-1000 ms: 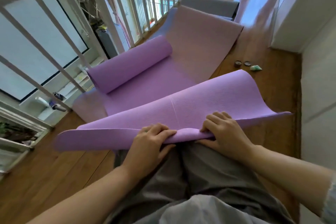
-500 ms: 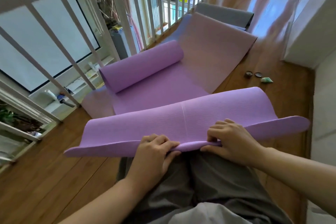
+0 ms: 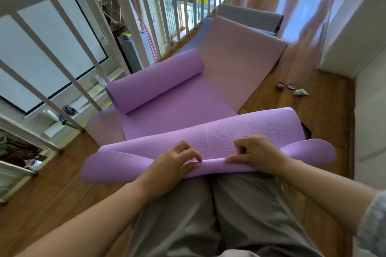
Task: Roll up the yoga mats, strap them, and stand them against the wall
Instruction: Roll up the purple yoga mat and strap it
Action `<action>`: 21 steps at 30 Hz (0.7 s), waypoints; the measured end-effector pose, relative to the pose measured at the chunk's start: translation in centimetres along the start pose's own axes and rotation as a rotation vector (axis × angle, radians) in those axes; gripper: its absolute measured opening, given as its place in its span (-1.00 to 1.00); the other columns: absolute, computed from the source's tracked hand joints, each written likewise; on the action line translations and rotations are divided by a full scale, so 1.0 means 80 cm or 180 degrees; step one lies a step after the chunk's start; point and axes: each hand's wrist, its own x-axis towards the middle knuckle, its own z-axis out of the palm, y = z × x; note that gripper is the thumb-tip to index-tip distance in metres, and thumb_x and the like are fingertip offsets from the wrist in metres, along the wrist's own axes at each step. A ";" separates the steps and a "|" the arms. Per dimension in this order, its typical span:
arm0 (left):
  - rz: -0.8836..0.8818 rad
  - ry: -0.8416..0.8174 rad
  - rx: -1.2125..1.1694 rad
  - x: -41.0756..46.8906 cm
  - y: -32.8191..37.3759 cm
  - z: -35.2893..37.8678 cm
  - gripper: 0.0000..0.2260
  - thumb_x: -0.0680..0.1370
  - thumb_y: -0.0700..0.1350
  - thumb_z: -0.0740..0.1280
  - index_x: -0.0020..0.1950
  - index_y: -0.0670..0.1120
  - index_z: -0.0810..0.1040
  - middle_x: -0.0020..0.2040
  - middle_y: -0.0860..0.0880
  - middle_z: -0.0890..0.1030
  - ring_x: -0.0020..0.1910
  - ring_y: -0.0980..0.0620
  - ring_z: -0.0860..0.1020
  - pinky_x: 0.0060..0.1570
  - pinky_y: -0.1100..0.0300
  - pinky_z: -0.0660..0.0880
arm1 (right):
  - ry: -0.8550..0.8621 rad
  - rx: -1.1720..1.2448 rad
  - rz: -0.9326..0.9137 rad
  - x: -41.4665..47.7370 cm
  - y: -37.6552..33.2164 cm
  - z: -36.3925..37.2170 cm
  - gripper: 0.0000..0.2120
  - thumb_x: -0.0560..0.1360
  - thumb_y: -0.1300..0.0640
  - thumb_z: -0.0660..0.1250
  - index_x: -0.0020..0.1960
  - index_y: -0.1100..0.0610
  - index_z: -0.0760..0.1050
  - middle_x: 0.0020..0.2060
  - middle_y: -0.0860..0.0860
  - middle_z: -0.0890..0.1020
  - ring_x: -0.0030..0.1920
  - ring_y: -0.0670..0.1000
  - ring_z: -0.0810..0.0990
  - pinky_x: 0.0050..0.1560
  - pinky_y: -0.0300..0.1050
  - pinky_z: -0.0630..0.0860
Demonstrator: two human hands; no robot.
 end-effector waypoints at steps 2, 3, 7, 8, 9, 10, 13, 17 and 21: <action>0.0043 0.0075 -0.0020 0.005 -0.004 0.001 -0.81 0.55 0.15 0.15 0.02 0.11 0.48 -0.05 0.10 0.48 -0.13 0.14 0.49 -0.08 0.20 0.45 | 0.0153 -0.0229 -0.0142 0.008 0.004 0.000 -0.48 0.34 -0.45 0.22 -0.41 0.00 0.29 -0.47 -0.17 0.36 -0.32 -0.08 0.30 -0.26 -0.27 0.15; 0.0091 0.0163 0.0065 0.006 -0.006 0.003 -0.80 0.55 0.13 0.17 -0.03 0.08 0.53 -0.08 0.06 0.52 -0.13 0.16 0.45 -0.09 0.26 0.41 | 0.0089 -0.0295 -0.0185 0.013 0.005 -0.002 -0.49 0.36 -0.42 0.24 -0.40 0.01 0.32 -0.44 -0.18 0.36 -0.28 -0.08 0.30 -0.20 -0.20 0.16; -0.0101 0.0378 0.0530 -0.009 -0.010 0.004 -0.67 0.52 0.20 0.17 -0.15 -0.02 0.54 -0.21 0.08 0.55 -0.19 0.16 0.42 -0.24 0.35 0.35 | -0.0374 -0.0343 0.0012 0.023 0.008 -0.005 -0.56 0.39 -0.35 0.28 -0.36 0.01 0.33 -0.38 -0.15 0.39 -0.27 -0.10 0.32 -0.09 -0.18 0.14; -0.0151 0.0411 0.0784 -0.015 -0.009 0.005 -0.67 0.52 0.21 0.15 -0.17 0.00 0.52 -0.23 0.10 0.54 -0.22 0.15 0.45 -0.31 0.30 0.40 | -0.0338 -0.0300 0.0057 0.023 0.008 -0.005 -0.56 0.38 -0.35 0.30 -0.37 -0.03 0.29 -0.38 -0.15 0.39 -0.30 -0.11 0.32 -0.10 -0.19 0.12; -0.0162 0.0438 0.1043 -0.021 -0.009 0.005 -0.67 0.52 0.21 0.13 -0.19 0.01 0.50 -0.26 0.10 0.52 -0.25 0.13 0.47 -0.41 0.24 0.43 | -0.0294 -0.0248 0.0083 0.023 0.007 -0.006 -0.56 0.37 -0.35 0.31 -0.37 -0.06 0.25 -0.39 -0.15 0.39 -0.31 -0.14 0.31 -0.12 -0.19 0.10; -0.0165 0.0447 0.1280 -0.024 -0.005 0.006 -0.66 0.53 0.21 0.11 -0.21 0.01 0.48 -0.28 0.09 0.52 -0.30 0.10 0.50 -0.48 0.22 0.43 | -0.0272 -0.0221 0.0090 0.023 0.007 -0.005 -0.55 0.37 -0.35 0.32 -0.38 -0.06 0.23 -0.39 -0.15 0.37 -0.32 -0.15 0.30 -0.14 -0.18 0.09; -0.0562 0.0068 0.1349 -0.019 0.014 -0.001 -0.59 0.57 0.24 0.03 -0.11 -0.04 0.47 -0.17 0.01 0.55 -0.19 -0.04 0.57 -0.27 0.09 0.47 | -0.0310 -0.0233 0.0005 0.025 0.007 -0.002 -0.54 0.36 -0.37 0.29 -0.39 -0.04 0.22 -0.40 -0.13 0.38 -0.33 -0.10 0.30 -0.13 -0.18 0.09; -0.1082 0.0022 0.0314 -0.019 0.001 -0.004 -0.77 0.59 0.14 0.21 -0.01 -0.02 0.46 -0.17 0.07 0.50 -0.15 0.02 0.45 -0.16 0.16 0.28 | -0.0357 -0.0200 -0.0088 0.029 0.007 0.003 -0.54 0.35 -0.40 0.21 -0.41 -0.05 0.21 -0.43 -0.15 0.37 -0.36 -0.15 0.29 -0.09 -0.19 0.14; -0.0863 0.0324 -0.0158 -0.028 -0.014 0.006 -0.65 0.47 0.29 0.19 -0.09 0.04 0.51 -0.18 0.16 0.42 -0.19 0.19 0.42 -0.15 0.30 0.31 | 0.0278 -0.0022 -0.0459 0.018 0.008 0.010 -0.52 0.40 -0.44 0.15 -0.31 -0.02 0.37 -0.44 -0.17 0.44 -0.39 -0.17 0.33 -0.24 -0.23 0.24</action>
